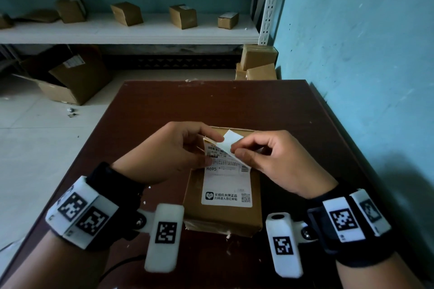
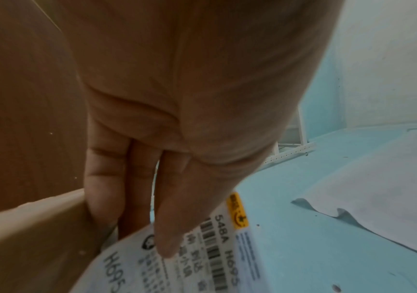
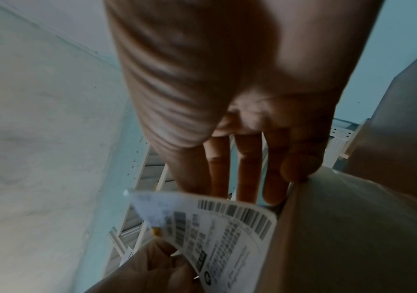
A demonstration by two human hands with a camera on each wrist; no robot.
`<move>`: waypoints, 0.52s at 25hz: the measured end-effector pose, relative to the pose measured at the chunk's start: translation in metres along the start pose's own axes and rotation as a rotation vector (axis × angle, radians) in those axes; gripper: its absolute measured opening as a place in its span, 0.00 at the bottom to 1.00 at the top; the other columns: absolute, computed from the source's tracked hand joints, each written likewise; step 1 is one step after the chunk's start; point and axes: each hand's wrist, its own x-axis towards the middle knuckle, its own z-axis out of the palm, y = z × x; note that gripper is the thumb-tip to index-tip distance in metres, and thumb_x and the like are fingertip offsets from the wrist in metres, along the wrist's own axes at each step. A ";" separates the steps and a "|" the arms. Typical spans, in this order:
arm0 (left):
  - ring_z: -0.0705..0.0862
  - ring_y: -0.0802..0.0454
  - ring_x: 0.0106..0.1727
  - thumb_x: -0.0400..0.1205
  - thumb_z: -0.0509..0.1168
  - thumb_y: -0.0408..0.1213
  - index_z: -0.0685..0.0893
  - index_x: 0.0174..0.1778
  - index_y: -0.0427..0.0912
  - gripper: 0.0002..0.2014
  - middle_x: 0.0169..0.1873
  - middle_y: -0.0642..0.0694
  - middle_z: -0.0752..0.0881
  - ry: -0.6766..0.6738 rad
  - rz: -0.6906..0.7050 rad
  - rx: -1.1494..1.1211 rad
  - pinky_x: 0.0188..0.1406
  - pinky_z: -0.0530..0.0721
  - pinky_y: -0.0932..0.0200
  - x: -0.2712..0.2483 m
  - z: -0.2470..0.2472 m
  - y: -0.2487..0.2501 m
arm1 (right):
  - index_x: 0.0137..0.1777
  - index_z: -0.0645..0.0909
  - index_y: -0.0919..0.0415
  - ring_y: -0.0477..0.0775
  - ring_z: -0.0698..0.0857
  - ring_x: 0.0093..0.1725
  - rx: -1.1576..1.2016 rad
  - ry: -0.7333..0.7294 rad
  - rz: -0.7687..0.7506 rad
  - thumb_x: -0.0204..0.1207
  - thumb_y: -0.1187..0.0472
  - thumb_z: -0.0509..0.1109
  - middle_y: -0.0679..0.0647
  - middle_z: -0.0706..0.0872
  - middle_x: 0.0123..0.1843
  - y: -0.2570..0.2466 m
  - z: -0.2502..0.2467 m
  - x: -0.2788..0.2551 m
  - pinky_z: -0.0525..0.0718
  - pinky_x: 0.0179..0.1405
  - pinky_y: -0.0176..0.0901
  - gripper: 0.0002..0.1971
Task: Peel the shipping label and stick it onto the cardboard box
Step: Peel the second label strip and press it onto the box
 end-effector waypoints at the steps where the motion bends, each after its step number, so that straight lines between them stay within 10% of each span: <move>1: 0.92 0.48 0.53 0.76 0.74 0.24 0.88 0.57 0.51 0.19 0.52 0.47 0.93 -0.017 0.011 -0.016 0.57 0.89 0.41 0.000 0.000 0.000 | 0.53 0.91 0.47 0.42 0.87 0.52 -0.036 -0.002 0.003 0.73 0.49 0.77 0.42 0.91 0.51 0.002 0.001 0.000 0.87 0.52 0.44 0.10; 8: 0.91 0.45 0.57 0.76 0.73 0.21 0.91 0.53 0.48 0.18 0.55 0.45 0.92 -0.075 0.048 -0.068 0.54 0.90 0.41 -0.005 -0.001 0.005 | 0.81 0.63 0.42 0.25 0.78 0.62 0.068 -0.057 0.070 0.65 0.41 0.76 0.37 0.78 0.70 0.011 -0.007 0.001 0.78 0.53 0.19 0.44; 13: 0.91 0.46 0.57 0.75 0.74 0.23 0.90 0.52 0.46 0.15 0.54 0.45 0.92 -0.036 0.131 -0.073 0.55 0.90 0.39 -0.007 0.004 0.010 | 0.81 0.68 0.47 0.43 0.89 0.60 0.276 0.029 0.092 0.67 0.48 0.77 0.48 0.91 0.60 0.011 -0.011 0.001 0.85 0.62 0.43 0.41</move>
